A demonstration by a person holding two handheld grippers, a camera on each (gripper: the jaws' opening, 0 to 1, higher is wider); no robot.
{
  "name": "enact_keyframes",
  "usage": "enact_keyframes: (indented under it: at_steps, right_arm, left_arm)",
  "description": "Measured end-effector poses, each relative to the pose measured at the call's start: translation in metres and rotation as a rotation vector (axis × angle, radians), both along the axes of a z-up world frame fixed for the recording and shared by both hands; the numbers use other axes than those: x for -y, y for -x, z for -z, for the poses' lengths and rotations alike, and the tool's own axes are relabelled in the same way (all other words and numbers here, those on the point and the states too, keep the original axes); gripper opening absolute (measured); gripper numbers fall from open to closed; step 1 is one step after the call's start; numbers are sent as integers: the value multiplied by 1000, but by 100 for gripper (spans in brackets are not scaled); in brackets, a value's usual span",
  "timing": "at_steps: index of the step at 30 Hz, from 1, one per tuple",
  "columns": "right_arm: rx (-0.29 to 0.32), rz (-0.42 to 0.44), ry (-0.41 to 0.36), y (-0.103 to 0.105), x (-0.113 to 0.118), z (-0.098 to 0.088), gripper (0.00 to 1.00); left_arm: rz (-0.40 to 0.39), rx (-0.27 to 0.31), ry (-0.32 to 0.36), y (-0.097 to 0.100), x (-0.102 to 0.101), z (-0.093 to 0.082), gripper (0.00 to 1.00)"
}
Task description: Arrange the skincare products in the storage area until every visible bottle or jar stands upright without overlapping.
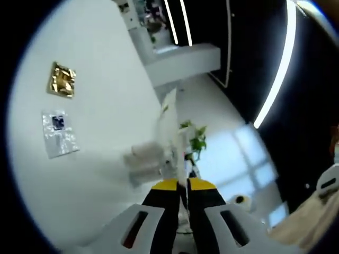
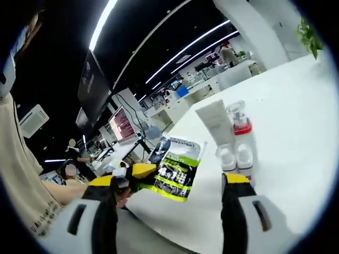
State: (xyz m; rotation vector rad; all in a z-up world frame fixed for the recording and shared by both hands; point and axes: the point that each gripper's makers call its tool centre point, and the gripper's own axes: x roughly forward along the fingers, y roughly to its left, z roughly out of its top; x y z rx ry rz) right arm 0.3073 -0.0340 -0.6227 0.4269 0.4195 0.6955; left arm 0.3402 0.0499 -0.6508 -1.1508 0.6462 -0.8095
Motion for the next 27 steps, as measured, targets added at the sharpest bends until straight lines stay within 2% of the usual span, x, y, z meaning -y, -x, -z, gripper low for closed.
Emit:
enact_keyframes:
  at_steps: [4,12,15,18,23,26,27]
  right_arm:
    - [-9,28,31,-1,10,7,86]
    - [-33,72,41,3,18,16,87]
    - [-14,92,74,1,20,15,88]
    - [17,131,142,-1,27,17,91]
    - [14,141,165,0,29,20,93]
    - [7,164,153,-1,34,21,92]
    - [6,170,153,-1,35,21,92]
  left_arm:
    - [3,-37,-81,-4,2,22,3]
    - [-2,-77,-134,-9,6,47,0]
    - [-1,-91,-153,-11,7,55,0]
    - [-2,-103,-182,-12,8,64,0]
    - [-4,-118,-237,-13,7,77,0]
    - [-12,-154,-274,-12,4,85,0]
    - [-24,-167,-309,-12,1,90,0]
